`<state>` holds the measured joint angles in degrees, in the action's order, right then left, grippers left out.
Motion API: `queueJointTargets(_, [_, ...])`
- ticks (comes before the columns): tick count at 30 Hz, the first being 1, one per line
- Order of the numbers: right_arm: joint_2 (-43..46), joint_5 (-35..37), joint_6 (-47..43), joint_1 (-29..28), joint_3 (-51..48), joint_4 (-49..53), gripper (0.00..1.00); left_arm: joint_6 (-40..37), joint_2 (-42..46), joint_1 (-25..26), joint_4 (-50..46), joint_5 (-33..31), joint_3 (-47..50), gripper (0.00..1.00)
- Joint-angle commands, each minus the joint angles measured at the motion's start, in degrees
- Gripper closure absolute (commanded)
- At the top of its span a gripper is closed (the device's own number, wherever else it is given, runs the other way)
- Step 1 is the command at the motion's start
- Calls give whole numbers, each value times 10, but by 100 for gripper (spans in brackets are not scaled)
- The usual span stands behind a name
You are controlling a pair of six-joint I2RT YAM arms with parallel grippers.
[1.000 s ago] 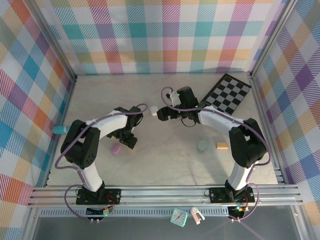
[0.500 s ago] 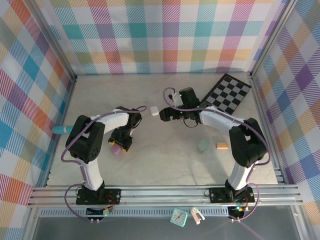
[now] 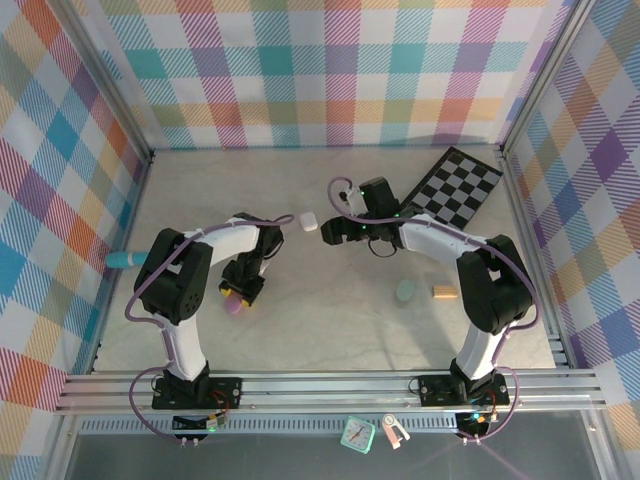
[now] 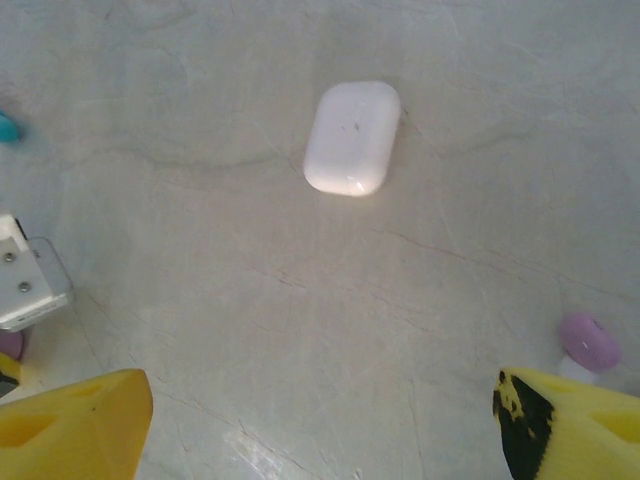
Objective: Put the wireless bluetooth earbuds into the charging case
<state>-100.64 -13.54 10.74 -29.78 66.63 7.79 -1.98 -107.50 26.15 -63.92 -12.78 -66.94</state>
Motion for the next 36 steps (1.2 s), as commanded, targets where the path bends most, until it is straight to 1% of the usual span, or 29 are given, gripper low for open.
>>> queueJointTargets(1, [49,11,25,18,-31,-16,12,5,13,34,3,33,-39,57])
queueJointTargets(4, [92,27,36,36,-63,-18,12,3,-16,69,0,41,-84,57])
queueJointTargets(11, [216,66,45,85,-156,0,12,-10,-117,142,-13,61,-210,56])
queueJointTargets(16, [279,71,43,107,-191,21,12,-13,-180,170,-27,60,-270,55])
queueJointTargets(19, [298,70,43,109,-203,26,12,-13,-183,179,-21,58,-278,49])
queueJointTargets(22, [302,68,43,109,-208,26,12,-4,-153,180,12,42,-259,35])
queueJointTargets(24, [298,66,44,109,-207,21,12,5,-115,181,50,32,-230,26])
queueJointTargets(28, [285,57,46,110,-200,13,12,24,-37,180,122,11,-165,15])
queueJointTargets(30, [277,51,48,110,-193,12,12,27,5,180,156,14,-128,12])
queueJointTargets(36, [265,37,55,110,-182,11,12,28,139,177,289,30,7,13])
